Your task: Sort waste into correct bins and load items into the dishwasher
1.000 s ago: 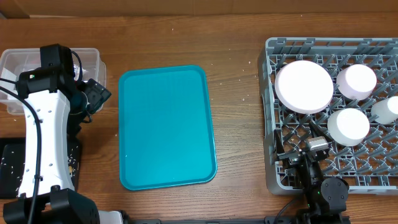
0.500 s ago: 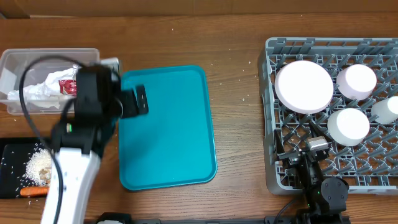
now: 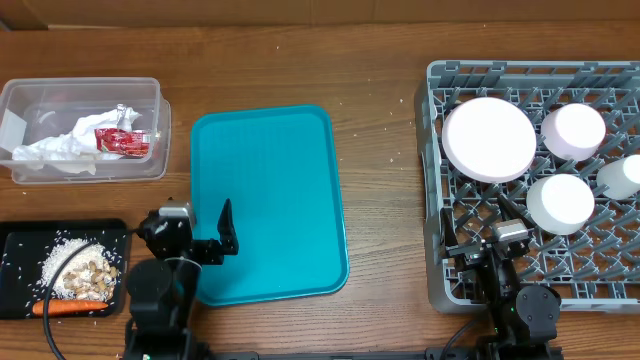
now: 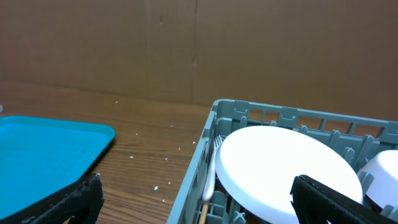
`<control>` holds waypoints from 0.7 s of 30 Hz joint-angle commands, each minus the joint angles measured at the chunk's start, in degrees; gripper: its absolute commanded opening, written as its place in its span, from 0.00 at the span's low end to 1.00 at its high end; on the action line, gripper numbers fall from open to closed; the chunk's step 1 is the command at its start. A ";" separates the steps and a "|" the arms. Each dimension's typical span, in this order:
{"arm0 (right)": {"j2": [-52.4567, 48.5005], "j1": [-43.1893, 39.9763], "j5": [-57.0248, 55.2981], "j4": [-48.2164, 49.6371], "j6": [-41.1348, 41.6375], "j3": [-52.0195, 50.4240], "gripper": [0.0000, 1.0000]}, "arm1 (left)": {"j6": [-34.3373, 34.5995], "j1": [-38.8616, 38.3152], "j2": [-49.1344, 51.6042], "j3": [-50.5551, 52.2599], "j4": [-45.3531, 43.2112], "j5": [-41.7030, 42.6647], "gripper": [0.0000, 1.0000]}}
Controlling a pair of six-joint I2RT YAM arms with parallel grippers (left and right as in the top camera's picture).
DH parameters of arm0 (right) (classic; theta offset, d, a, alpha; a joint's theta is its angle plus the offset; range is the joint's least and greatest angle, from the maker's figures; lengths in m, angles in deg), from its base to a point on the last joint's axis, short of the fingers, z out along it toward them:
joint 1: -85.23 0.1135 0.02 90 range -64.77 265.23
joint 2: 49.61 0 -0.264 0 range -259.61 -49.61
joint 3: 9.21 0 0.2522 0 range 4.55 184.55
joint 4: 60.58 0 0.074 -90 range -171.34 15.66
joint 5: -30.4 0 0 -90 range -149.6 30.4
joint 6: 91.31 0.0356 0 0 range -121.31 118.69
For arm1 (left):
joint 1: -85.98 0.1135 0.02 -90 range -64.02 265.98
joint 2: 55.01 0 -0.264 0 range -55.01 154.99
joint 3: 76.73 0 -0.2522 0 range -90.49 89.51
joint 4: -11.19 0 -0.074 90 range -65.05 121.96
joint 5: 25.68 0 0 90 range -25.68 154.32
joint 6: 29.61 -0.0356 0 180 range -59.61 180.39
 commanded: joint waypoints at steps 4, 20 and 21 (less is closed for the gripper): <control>0.46 -0.37 -0.35 0.26 0.39 -0.59 1.00 | -1.31 0.24 -4.15 7.02 -7.06 1.66 1.00; 0.46 -0.37 -0.35 0.26 0.39 -0.59 1.00 | -6.12 2.56 -20.74 12.09 -1.25 0.20 1.00; 0.46 -0.37 -0.35 0.26 0.39 -0.59 1.00 | -6.29 2.58 -20.74 12.09 -1.22 -0.13 1.00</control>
